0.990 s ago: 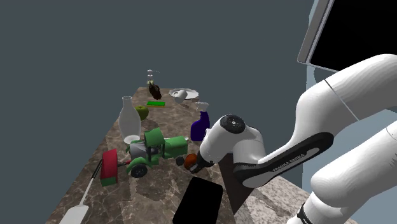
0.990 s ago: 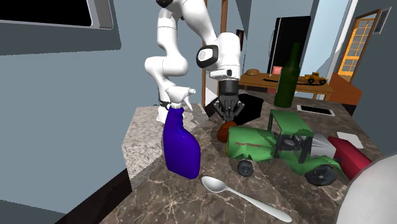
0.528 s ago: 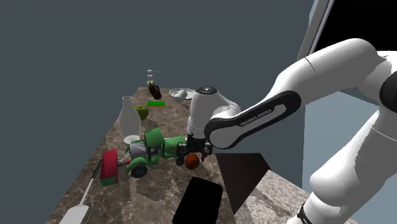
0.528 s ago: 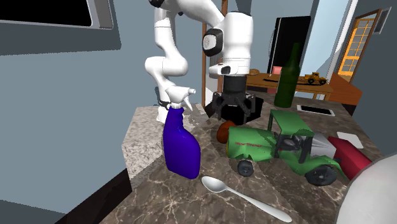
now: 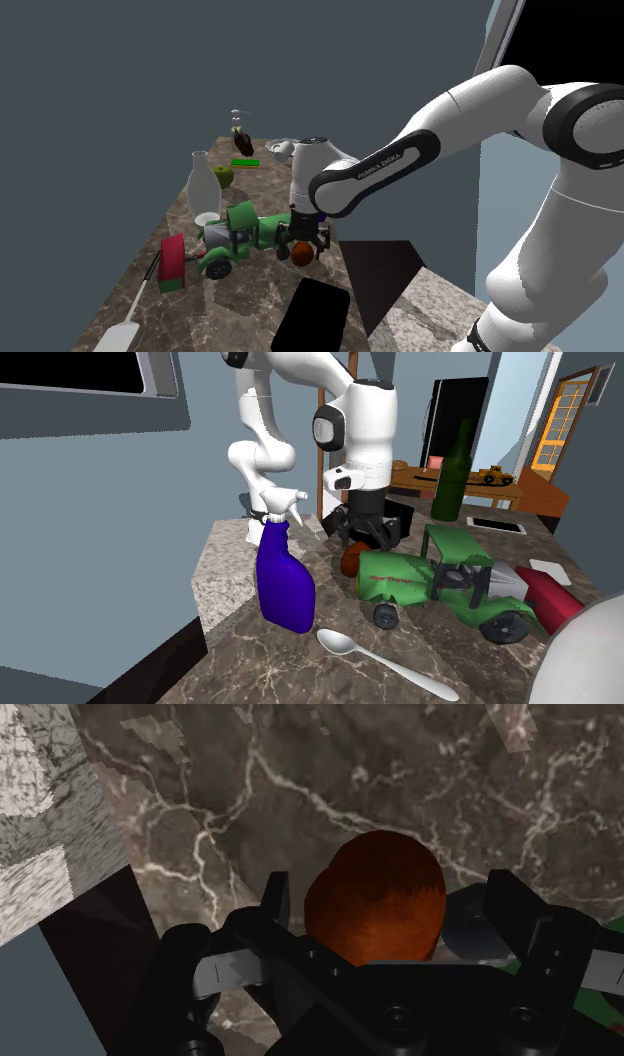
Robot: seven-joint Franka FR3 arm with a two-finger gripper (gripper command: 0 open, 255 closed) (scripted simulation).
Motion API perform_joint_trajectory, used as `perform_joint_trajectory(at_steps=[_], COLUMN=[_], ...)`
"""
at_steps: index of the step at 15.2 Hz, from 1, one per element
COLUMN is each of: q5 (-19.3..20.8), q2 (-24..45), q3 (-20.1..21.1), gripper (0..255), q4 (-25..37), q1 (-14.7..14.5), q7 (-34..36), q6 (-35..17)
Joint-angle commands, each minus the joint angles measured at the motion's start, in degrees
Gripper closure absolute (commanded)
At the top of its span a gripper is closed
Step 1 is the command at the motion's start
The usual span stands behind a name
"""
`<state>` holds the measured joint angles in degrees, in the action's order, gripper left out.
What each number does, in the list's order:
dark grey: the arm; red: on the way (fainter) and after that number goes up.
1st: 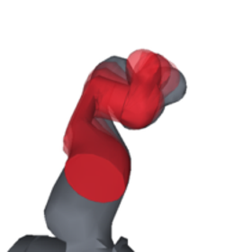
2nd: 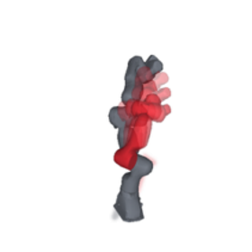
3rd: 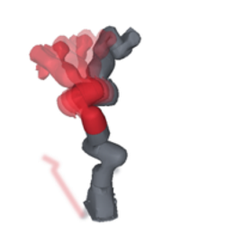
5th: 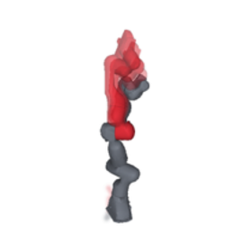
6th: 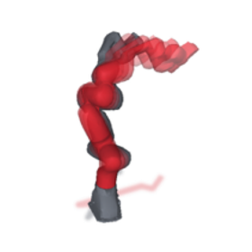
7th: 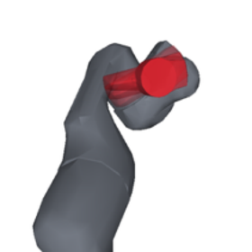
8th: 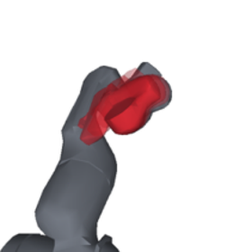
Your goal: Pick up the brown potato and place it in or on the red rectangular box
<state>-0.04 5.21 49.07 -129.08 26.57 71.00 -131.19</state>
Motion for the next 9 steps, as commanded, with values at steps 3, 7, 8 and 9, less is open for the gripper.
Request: perform_joint_trajectory(at_steps=[3,7,8,9], q5=[1.04,1.04,1.04,1.04], q2=[1.09,1.09,1.08,1.08], q3=[-0.18,-0.18,-0.18,-0.18], gripper=[0,0,0,255], q4=[-0.43,-0.43,-0.43,-0.43], q1=[-0.26,-0.26,-0.26,-0.26], q7=[0.8,0.8,0.79,0.79], q6=[-1.15,-1.15,-1.14,-1.14])
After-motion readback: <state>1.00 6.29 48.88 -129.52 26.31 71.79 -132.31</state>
